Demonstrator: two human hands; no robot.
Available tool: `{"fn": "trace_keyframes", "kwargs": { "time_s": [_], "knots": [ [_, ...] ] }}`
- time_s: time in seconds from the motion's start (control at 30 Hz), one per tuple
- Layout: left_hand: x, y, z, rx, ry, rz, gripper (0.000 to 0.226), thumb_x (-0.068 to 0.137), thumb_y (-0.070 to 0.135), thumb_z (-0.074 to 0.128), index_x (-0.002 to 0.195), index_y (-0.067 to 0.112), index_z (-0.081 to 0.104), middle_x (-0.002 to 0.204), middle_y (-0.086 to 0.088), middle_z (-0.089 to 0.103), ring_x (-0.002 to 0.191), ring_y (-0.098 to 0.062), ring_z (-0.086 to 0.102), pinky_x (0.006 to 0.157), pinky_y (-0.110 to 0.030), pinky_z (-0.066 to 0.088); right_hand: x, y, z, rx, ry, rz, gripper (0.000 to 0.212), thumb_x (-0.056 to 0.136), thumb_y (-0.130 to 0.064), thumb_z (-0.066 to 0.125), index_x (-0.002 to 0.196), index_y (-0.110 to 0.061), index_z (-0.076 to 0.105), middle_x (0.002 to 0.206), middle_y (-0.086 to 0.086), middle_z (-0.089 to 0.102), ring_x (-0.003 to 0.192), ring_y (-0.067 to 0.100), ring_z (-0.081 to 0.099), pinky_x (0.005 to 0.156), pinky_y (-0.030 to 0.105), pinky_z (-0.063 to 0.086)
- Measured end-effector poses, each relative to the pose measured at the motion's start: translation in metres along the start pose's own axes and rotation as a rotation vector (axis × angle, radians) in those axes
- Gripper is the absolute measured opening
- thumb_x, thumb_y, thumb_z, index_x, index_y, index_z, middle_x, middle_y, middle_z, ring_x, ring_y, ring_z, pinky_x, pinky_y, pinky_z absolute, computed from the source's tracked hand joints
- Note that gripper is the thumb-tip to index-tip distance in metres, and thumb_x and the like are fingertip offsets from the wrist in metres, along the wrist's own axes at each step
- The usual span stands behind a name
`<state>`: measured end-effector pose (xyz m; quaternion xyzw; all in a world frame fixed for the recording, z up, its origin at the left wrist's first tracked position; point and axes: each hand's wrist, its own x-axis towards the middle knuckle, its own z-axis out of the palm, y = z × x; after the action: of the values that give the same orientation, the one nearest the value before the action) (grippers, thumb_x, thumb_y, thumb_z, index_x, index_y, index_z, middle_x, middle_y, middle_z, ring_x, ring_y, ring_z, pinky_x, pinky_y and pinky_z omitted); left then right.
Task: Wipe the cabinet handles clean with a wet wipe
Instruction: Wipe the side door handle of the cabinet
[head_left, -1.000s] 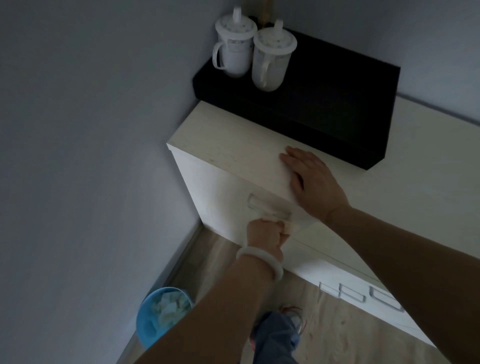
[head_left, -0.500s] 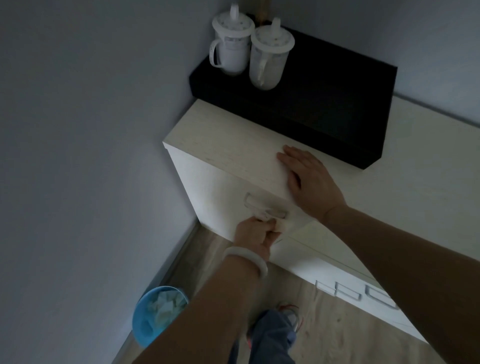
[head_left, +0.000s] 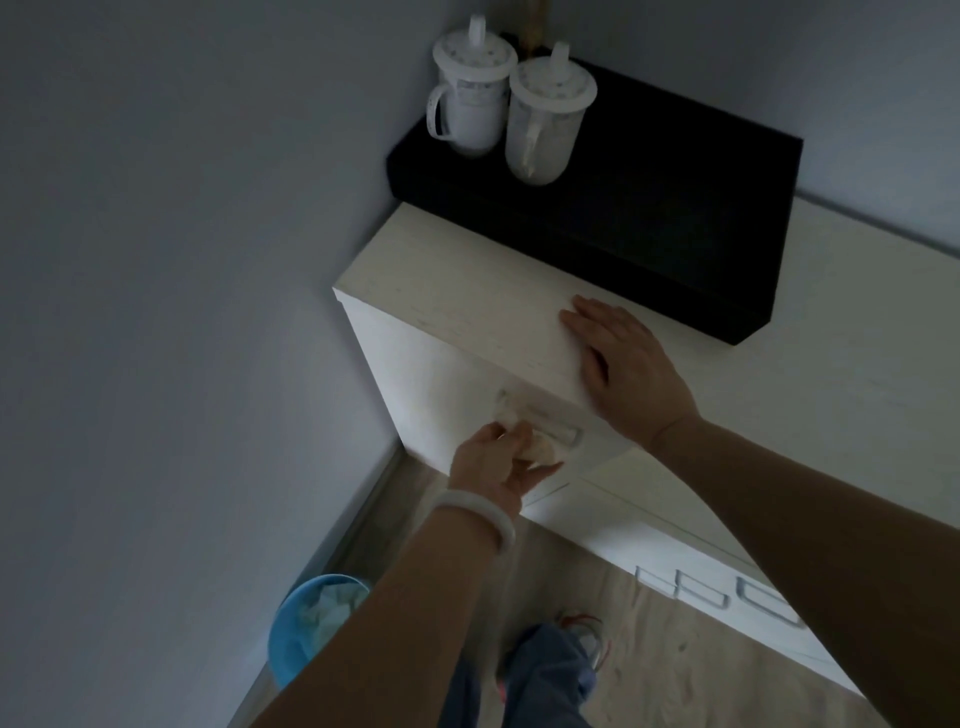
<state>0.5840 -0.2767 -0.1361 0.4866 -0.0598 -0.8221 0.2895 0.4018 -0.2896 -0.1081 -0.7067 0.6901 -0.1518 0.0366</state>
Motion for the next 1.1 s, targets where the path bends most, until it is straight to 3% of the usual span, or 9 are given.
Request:
{"fn": "trace_keyframes", "kwargs": {
  "time_s": [0.1, 0.23, 0.4, 0.53, 0.67, 0.77, 0.97, 1.03, 1.1],
  "knots": [
    [0.008, 0.017, -0.008, -0.083, 0.031, 0.033, 0.020, 0.093, 0.000, 0.059, 0.113, -0.005, 0.059, 0.092, -0.016, 0.062, 0.078, -0.026, 0.065, 0.062, -0.041, 0.061, 0.001, 0.001, 0.000, 0.012, 0.004, -0.005, 0.045, 0.099, -0.018, 0.042, 0.145, -0.019, 0.043, 0.152, 0.001, 0.039, 0.140, 0.014, 0.032, 0.120, 0.030, 0.015],
    [0.012, 0.014, -0.003, -0.118, 0.082, 0.074, 0.032, 0.093, -0.003, 0.058, 0.125, -0.005, 0.056, 0.071, -0.005, 0.053, 0.056, -0.012, 0.052, 0.056, -0.021, 0.056, 0.001, 0.002, 0.002, 0.012, 0.010, -0.017, 0.046, 0.099, -0.017, 0.044, 0.144, -0.019, 0.043, 0.151, 0.003, 0.040, 0.140, 0.016, 0.034, 0.120, 0.033, 0.017],
    [0.000, -0.016, 0.014, -0.020, 0.063, -0.011, 0.015, 0.092, -0.001, 0.061, 0.107, -0.004, 0.062, 0.095, -0.014, 0.064, 0.081, -0.018, 0.062, 0.065, -0.027, 0.058, 0.000, 0.002, 0.002, -0.003, -0.004, -0.001, 0.046, 0.099, -0.018, 0.042, 0.145, -0.020, 0.041, 0.152, 0.001, 0.038, 0.141, 0.014, 0.032, 0.120, 0.029, 0.012],
    [0.012, 0.007, 0.000, -0.152, 0.137, 0.063, 0.039, 0.087, -0.005, 0.065, 0.125, -0.005, 0.058, 0.111, -0.018, 0.065, 0.075, -0.017, 0.063, 0.056, -0.023, 0.057, 0.001, 0.001, 0.002, 0.017, 0.010, -0.015, 0.045, 0.099, -0.017, 0.043, 0.144, -0.019, 0.044, 0.151, 0.002, 0.040, 0.140, 0.015, 0.034, 0.119, 0.027, 0.012],
    [0.004, -0.002, 0.009, -0.054, 0.121, 0.066, 0.029, 0.090, -0.004, 0.062, 0.118, -0.006, 0.061, 0.092, -0.011, 0.065, 0.065, -0.011, 0.059, 0.060, -0.020, 0.058, 0.001, 0.003, 0.003, 0.006, -0.003, -0.006, 0.046, 0.099, -0.020, 0.040, 0.145, -0.020, 0.042, 0.152, 0.001, 0.039, 0.140, 0.015, 0.033, 0.120, 0.031, 0.015],
    [-0.007, -0.022, 0.018, 0.044, 0.061, -0.015, 0.027, 0.091, -0.003, 0.062, 0.117, -0.007, 0.062, 0.106, -0.017, 0.067, 0.075, -0.016, 0.060, 0.068, -0.024, 0.058, 0.001, 0.003, 0.002, 0.000, -0.011, -0.006, 0.046, 0.099, -0.021, 0.039, 0.145, -0.021, 0.041, 0.152, 0.001, 0.038, 0.141, 0.015, 0.032, 0.120, 0.032, 0.015],
    [0.008, 0.014, -0.003, -0.060, 0.126, 0.068, 0.043, 0.087, -0.004, 0.065, 0.129, -0.004, 0.056, 0.106, -0.016, 0.066, 0.065, -0.013, 0.064, 0.053, -0.023, 0.056, 0.001, 0.003, 0.002, 0.012, -0.008, 0.000, 0.049, 0.097, -0.027, 0.032, 0.145, -0.020, 0.043, 0.151, 0.001, 0.039, 0.140, 0.014, 0.033, 0.120, 0.029, 0.014],
    [0.007, 0.014, 0.001, -0.018, 0.143, 0.091, 0.037, 0.087, -0.003, 0.066, 0.123, -0.005, 0.059, 0.094, -0.012, 0.062, 0.053, -0.010, 0.056, 0.051, -0.020, 0.052, 0.001, 0.003, 0.002, 0.013, -0.017, 0.002, 0.051, 0.096, -0.028, 0.031, 0.145, -0.020, 0.042, 0.152, 0.001, 0.039, 0.140, 0.013, 0.032, 0.120, 0.029, 0.014],
    [-0.001, 0.000, 0.014, 0.073, 0.135, 0.090, 0.028, 0.088, -0.001, 0.066, 0.116, -0.004, 0.061, 0.090, -0.011, 0.059, 0.059, -0.013, 0.054, 0.056, -0.022, 0.051, 0.001, 0.003, 0.003, 0.009, -0.015, -0.001, 0.050, 0.097, -0.026, 0.033, 0.145, -0.020, 0.042, 0.152, 0.001, 0.039, 0.140, 0.014, 0.033, 0.120, 0.031, 0.015]
  ]
}}
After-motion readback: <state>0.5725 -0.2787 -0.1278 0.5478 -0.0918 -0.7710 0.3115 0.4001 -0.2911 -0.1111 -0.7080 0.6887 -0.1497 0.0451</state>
